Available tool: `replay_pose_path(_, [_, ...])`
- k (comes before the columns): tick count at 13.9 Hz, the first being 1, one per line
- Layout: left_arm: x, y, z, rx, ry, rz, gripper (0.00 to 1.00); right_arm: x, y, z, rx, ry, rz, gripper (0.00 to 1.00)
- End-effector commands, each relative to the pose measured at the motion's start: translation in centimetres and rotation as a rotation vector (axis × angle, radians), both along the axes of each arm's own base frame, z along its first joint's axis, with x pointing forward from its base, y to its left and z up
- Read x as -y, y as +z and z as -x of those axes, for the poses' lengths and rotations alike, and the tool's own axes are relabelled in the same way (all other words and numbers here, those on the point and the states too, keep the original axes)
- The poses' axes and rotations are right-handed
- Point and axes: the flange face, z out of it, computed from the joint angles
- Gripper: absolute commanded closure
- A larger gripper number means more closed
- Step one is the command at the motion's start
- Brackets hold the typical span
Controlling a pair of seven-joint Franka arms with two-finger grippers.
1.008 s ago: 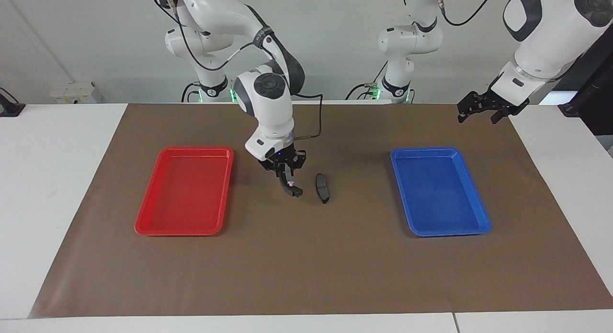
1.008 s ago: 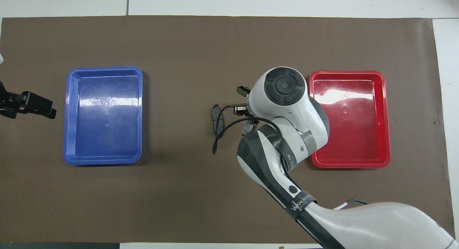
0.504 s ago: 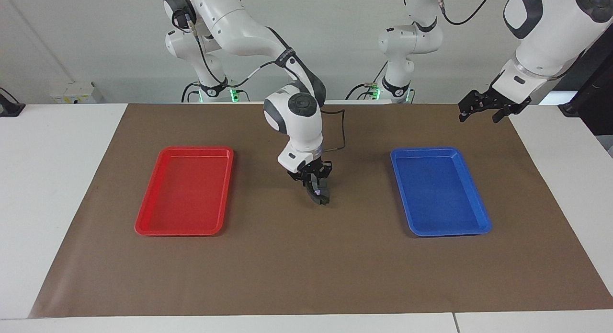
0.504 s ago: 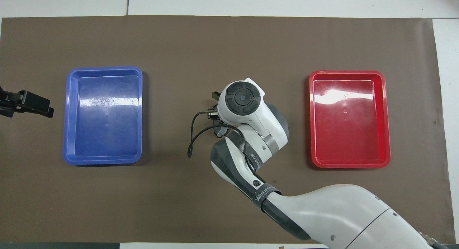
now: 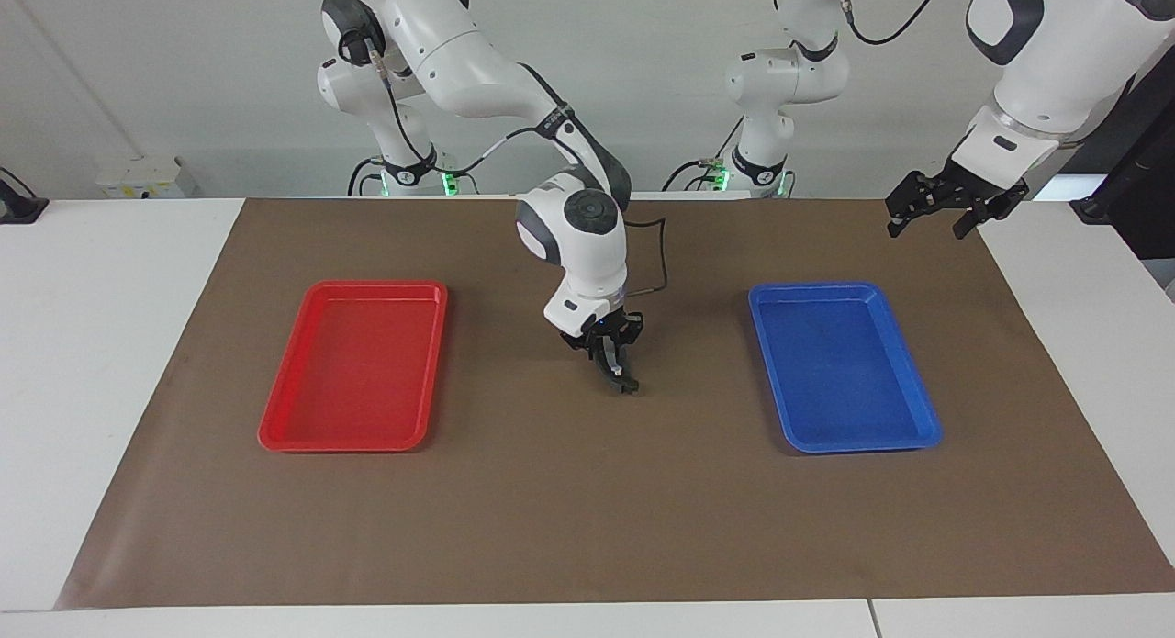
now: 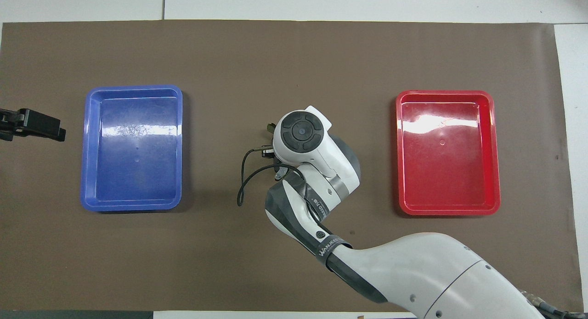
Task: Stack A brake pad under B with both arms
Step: 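Hold the curved pad above the small pad with the right gripper, then lower the curved pad onto the small pad and open the right gripper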
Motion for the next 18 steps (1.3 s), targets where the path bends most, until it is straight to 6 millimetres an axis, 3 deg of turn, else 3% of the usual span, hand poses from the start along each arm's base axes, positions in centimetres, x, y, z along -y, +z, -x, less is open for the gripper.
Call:
replay_pose_path(1, [-0.2,0.2,0.3,0.015,-0.009,-0.015,0.00,0.0,0.4,-0.5,0.026,-0.009,0.003,1.00])
replay_pose_path(9, [-0.2,0.2,0.4,0.006,-0.003,-0.015,0.00,-0.5,-0.5,-0.3,0.029,-0.004,-0.004,0.97])
replay_pose_path(10, [-0.2,0.2,0.4,0.006,-0.003,-0.015,0.00,-0.4,-0.7,-0.2,0.024,-0.006,-0.002,0.83])
replay_pose_path(12, [-0.2,0.2,0.4,0.006,-0.003,-0.014,0.00,-0.5,-1.2,0.0,0.022,-0.003,-0.003,0.24])
replay_pose_path(13, [-0.3,0.2,0.4,0.004,-0.002,-0.014,0.00,-0.6,-1.3,0.1,0.026,-0.003,-0.007,0.06])
replay_pose_path(14, [-0.3,0.2,0.4,0.006,-0.002,-0.015,0.00,-0.6,-1.3,0.1,0.027,-0.003,-0.007,0.01])
replay_pose_path(18, [-0.2,0.2,0.4,0.006,-0.003,-0.015,0.00,0.2,0.9,-0.6,0.027,-0.016,0.010,0.01])
